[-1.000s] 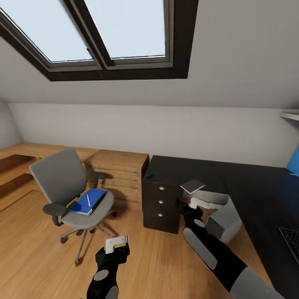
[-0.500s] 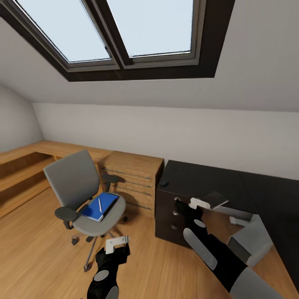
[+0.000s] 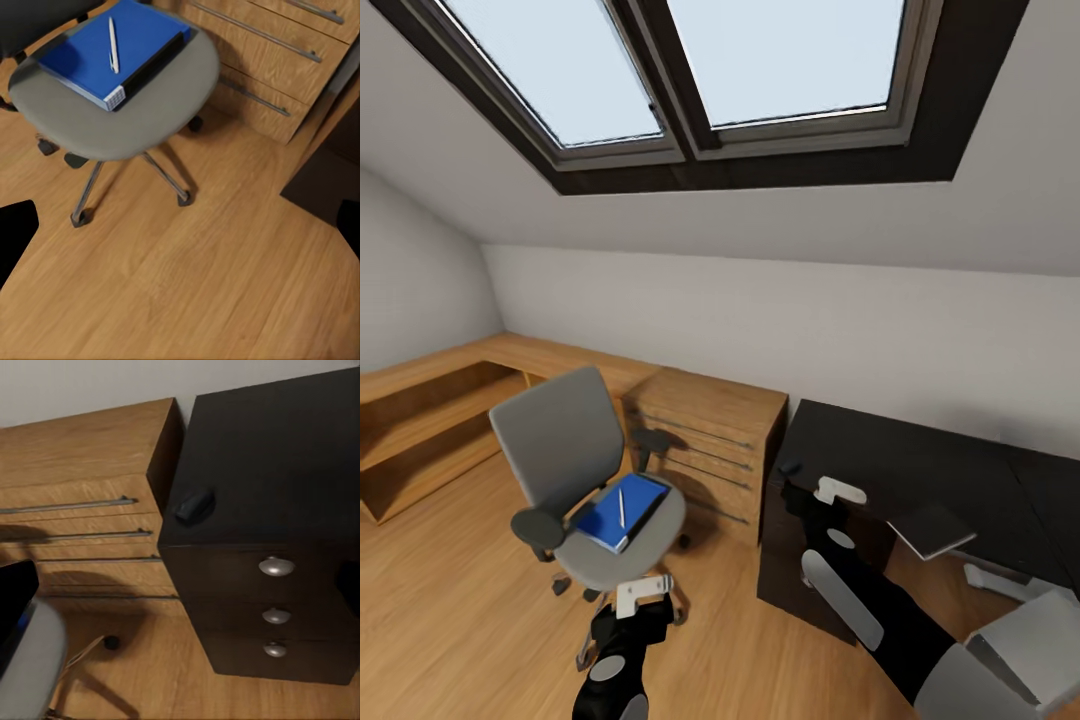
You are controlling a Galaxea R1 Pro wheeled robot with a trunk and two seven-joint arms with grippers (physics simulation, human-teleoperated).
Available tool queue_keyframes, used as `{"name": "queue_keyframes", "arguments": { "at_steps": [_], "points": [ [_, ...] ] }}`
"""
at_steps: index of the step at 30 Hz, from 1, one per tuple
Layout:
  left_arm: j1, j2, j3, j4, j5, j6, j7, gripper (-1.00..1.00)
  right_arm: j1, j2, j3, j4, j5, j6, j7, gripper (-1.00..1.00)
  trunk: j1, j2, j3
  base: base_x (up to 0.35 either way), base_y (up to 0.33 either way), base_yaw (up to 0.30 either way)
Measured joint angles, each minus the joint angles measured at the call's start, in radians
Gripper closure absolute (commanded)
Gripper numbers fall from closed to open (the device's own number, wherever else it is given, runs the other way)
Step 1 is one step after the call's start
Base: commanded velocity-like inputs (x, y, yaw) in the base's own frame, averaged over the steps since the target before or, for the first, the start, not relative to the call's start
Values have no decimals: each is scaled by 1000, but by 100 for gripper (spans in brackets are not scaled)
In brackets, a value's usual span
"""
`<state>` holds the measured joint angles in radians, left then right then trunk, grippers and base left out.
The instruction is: In the bedroom, organize the workspace by keeping the computer under the desk, ensuring the monitor is on the desk, placing the keyboard on the desk next to the monitor, placing the mouse on the desk next to the keyboard, moving the folder from the swivel chair onto the desk next to the mouse, stacking the notebook on top of the folder with the pen on top of the notebook, and positioning the swivel chair next to the desk.
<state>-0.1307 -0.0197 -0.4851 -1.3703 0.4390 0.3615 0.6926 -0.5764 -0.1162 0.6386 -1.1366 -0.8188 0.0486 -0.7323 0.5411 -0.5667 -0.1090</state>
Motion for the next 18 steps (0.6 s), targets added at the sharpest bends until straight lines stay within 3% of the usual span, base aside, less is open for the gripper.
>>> {"name": "queue_keyframes", "arguments": {
  "at_steps": [4,10,11,15,18],
  "points": [
    [0,0,-1,3,0,0,0,-100,3,0,0,0,0,0,1,-100,-15,28,12,328,-73,33],
    [0,0,-1,5,0,0,1,-100,5,-1,0,2,14,0,1,-100,-15,28,12,328,-71,7],
    [0,0,-1,5,0,0,1,-100,6,1,0,10,52,1,2,-100,-15,28,12,328,-47,1],
    [0,0,-1,5,-1,-1,0,-100,6,5,-1,53,84,1,6,-100,-15,28,12,328,-20,0],
    [0,0,0,4,-2,-1,1,-100,5,10,0,118,144,0,14,-100,-15,28,12,328,-4,0]
  ]
}}
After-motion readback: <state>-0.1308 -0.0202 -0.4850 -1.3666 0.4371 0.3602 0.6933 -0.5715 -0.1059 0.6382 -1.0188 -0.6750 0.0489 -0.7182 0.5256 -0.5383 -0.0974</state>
